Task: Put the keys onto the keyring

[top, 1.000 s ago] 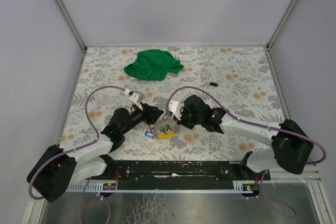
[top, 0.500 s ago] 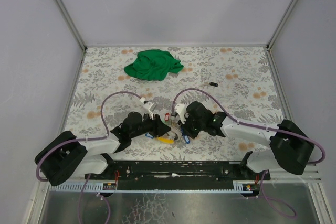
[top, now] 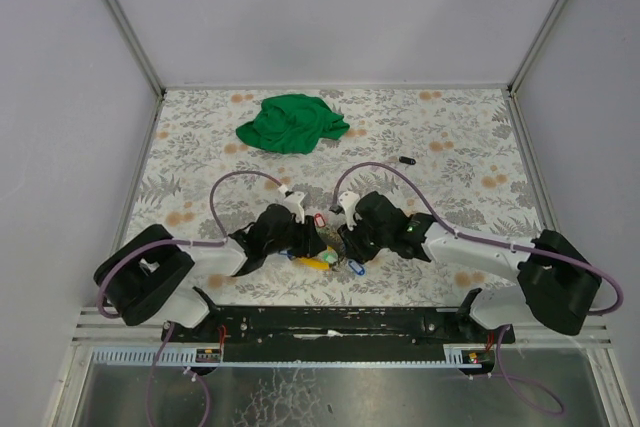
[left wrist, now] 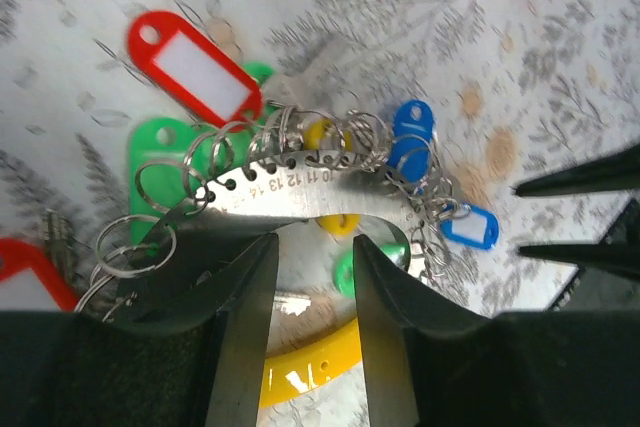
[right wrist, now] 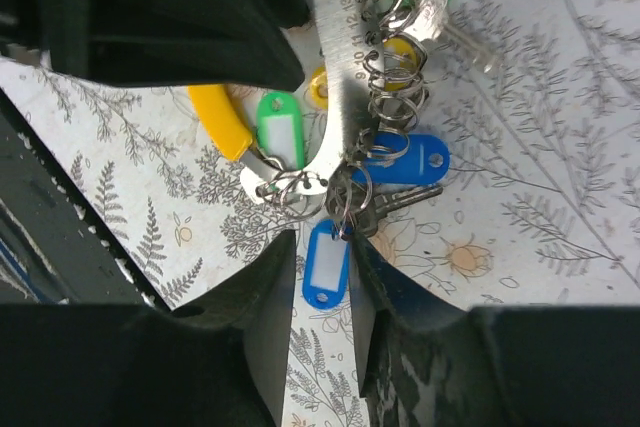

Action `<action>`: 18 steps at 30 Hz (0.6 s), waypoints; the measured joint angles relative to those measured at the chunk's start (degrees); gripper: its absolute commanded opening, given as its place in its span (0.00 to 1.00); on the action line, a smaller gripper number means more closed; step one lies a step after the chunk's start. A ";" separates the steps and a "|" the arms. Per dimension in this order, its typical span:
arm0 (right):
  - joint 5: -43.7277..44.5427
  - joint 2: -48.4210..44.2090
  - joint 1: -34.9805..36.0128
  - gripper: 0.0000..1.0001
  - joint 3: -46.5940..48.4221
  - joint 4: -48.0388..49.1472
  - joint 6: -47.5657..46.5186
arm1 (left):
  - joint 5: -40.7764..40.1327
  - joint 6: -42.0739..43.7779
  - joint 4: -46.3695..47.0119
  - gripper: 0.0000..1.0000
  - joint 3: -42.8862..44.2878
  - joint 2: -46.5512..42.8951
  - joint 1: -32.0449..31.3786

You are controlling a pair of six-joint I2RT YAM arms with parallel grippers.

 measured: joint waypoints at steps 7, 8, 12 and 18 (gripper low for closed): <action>5.64 -2.97 0.00 0.38 -1.57 2.29 0.81 | -2.69 4.00 -2.84 0.35 7.82 6.49 4.94; 6.27 -2.91 -0.04 0.38 -1.77 2.78 0.90 | -3.19 5.07 -3.06 0.35 8.85 7.37 5.27; 7.63 -2.40 -1.18 0.38 -2.34 5.05 1.03 | -4.13 9.25 -3.30 0.39 10.01 7.67 6.25; 7.02 -0.98 -3.91 0.31 -2.58 9.53 1.51 | -4.02 11.91 -2.62 0.42 7.34 -0.57 6.75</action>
